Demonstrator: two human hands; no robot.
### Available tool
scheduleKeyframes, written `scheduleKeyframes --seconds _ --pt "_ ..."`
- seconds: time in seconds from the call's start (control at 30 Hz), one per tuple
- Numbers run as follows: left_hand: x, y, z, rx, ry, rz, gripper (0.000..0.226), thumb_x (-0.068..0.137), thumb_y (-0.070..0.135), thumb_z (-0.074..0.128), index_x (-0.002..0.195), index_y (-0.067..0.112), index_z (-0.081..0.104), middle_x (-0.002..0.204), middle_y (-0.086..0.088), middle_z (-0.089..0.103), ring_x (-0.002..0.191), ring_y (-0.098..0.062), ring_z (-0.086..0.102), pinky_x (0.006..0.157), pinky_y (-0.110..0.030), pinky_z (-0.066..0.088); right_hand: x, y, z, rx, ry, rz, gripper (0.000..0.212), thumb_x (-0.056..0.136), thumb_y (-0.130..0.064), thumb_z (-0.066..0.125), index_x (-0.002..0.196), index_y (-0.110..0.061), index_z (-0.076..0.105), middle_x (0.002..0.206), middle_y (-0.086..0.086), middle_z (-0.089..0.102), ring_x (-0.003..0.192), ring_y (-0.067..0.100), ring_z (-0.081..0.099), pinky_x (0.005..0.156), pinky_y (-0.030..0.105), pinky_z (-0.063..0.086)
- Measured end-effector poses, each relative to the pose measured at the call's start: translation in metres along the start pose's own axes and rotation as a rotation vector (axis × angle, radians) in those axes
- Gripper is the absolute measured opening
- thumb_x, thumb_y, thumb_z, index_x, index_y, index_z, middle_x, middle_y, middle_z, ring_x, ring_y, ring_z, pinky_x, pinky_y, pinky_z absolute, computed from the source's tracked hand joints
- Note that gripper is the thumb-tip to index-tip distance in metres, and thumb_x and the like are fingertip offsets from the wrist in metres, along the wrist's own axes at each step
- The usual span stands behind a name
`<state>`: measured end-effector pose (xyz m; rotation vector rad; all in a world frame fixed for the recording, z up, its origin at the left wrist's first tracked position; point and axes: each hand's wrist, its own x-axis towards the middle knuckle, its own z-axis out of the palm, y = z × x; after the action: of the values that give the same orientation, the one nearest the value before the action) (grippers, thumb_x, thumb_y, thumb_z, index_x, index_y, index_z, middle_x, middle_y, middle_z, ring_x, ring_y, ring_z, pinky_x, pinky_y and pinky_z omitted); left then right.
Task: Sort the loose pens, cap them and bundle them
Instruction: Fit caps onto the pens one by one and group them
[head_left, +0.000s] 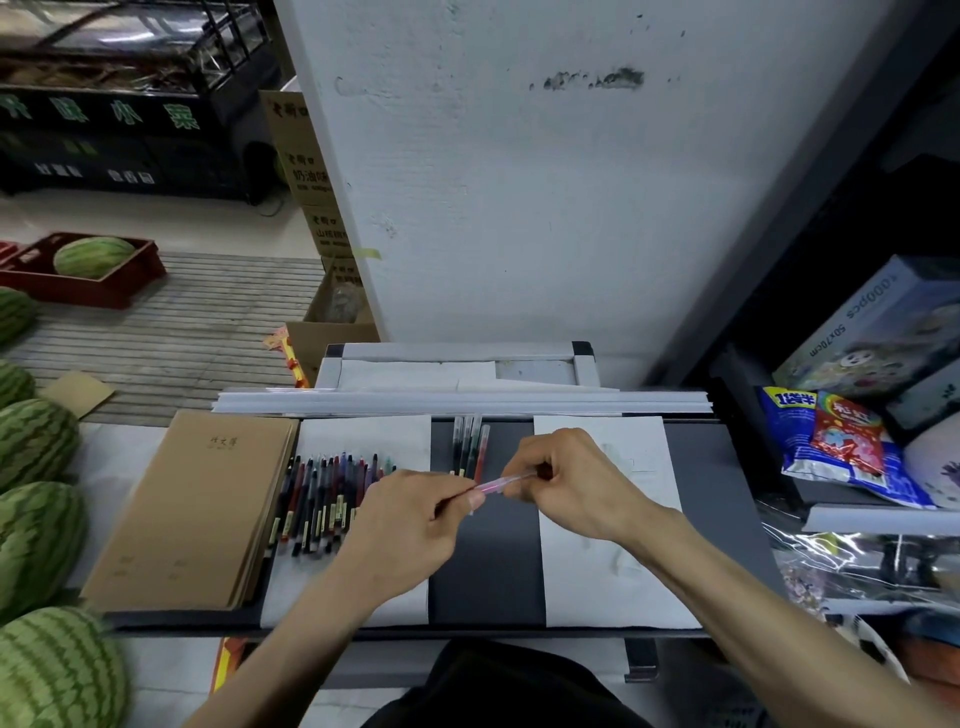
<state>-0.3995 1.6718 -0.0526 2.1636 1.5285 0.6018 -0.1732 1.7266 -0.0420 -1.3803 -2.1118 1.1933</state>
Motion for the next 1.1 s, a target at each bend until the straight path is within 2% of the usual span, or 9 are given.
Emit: scheduleKeyframes --seconds 0.07,0.17,0.33,0.47,0.57,0.7,0.77,0.83,1.1 --pt "-0.001 0.001 0.008 -0.006 0.008 -0.006 0.031 0.105 0.04 0.055 0.083 0.022 0.068 0.059 0.003 0.044 0.06 -0.019 0.043 0.054 -0.033 0.031 0.001 0.002 0.002 0.111 -0.021 0.069 0.026 0.079 -0.023 0.072 0.063 -0.043 0.073 0.064 -0.009 0.061 0.057 0.007 0.044 0.057 0.029 0.037" --pt "-0.005 0.0 0.015 -0.015 0.002 0.008 0.034 0.104 0.044 0.052 0.086 0.022 0.071 0.061 0.002 0.047 0.061 -0.02 0.044 0.055 -0.036 0.035 0.0 0.003 0.003 0.279 -0.089 0.137 0.006 0.069 -0.026 0.074 0.065 -0.027 0.079 0.057 -0.005 0.054 0.056 0.01 0.04 0.055 0.023 0.031" --pt "0.006 -0.006 0.021 -0.239 0.034 -0.124 0.026 0.107 0.043 0.053 0.096 0.028 0.071 0.069 0.015 0.059 0.06 -0.01 0.054 0.055 -0.018 0.035 0.004 0.013 0.021 0.778 -0.017 0.219 0.013 0.093 -0.015 0.073 0.096 -0.005 0.082 0.063 -0.002 0.045 0.057 0.012 0.029 0.053 0.022 0.025" --pt "0.011 -0.005 0.034 -0.284 -0.031 -0.146 0.015 0.107 0.029 0.055 0.098 0.035 0.066 0.069 0.013 0.059 0.061 -0.01 0.052 0.057 -0.019 0.035 0.005 0.019 0.054 0.955 0.082 0.327 0.013 0.097 -0.019 0.072 0.089 -0.011 0.079 0.079 0.007 0.07 0.064 0.016 0.054 0.06 0.024 0.043" --pt "0.004 -0.009 0.04 -0.277 -0.164 -0.167 0.016 0.104 0.03 0.055 0.109 0.039 0.067 0.074 0.022 0.062 0.064 -0.005 0.055 0.06 -0.016 0.038 0.008 0.029 0.066 0.904 0.111 0.42 0.015 0.099 -0.019 0.069 0.096 -0.008 0.079 0.096 0.011 0.08 0.084 0.021 0.076 0.075 0.028 0.058" --pt "-0.004 -0.037 0.042 -0.133 -0.193 -0.443 0.028 0.103 0.042 0.055 0.108 0.02 0.071 0.087 -0.001 0.074 0.079 -0.017 0.067 0.077 -0.033 0.053 0.022 0.056 0.069 0.78 0.173 0.592 0.02 0.097 -0.015 0.065 0.094 0.0 0.077 0.088 0.014 0.08 0.085 0.027 0.079 0.075 0.031 0.063" --pt "-0.005 -0.059 0.04 -0.024 -0.17 -0.564 0.025 0.103 0.037 0.056 0.111 0.017 0.071 0.09 -0.004 0.074 0.076 -0.016 0.065 0.075 -0.031 0.053 0.032 0.07 0.067 0.656 0.211 0.675 0.021 0.095 -0.015 0.065 0.089 0.001 0.077 0.08 0.013 0.079 0.077 0.024 0.079 0.066 0.026 0.061" --pt "-0.005 -0.078 0.035 0.089 -0.153 -0.636 0.021 0.1 0.031 0.057 0.09 0.014 0.067 0.084 -0.004 0.071 0.072 -0.018 0.064 0.07 -0.032 0.054 0.042 0.081 0.067 0.475 0.212 0.717 0.022 0.093 -0.015 0.065 0.083 0.0 0.077 0.074 0.011 0.078 0.071 0.022 0.078 0.063 0.026 0.061" --pt "-0.001 -0.123 0.034 0.27 -0.177 -0.785 0.029 0.093 0.024 0.063 0.069 0.013 0.049 0.074 -0.006 0.06 0.065 -0.022 0.059 0.055 -0.032 0.044 0.073 0.087 0.079 0.254 0.239 0.688 0.028 0.096 -0.017 0.065 0.076 -0.003 0.079 0.072 0.01 0.078 0.067 0.02 0.077 0.078 0.035 0.065"
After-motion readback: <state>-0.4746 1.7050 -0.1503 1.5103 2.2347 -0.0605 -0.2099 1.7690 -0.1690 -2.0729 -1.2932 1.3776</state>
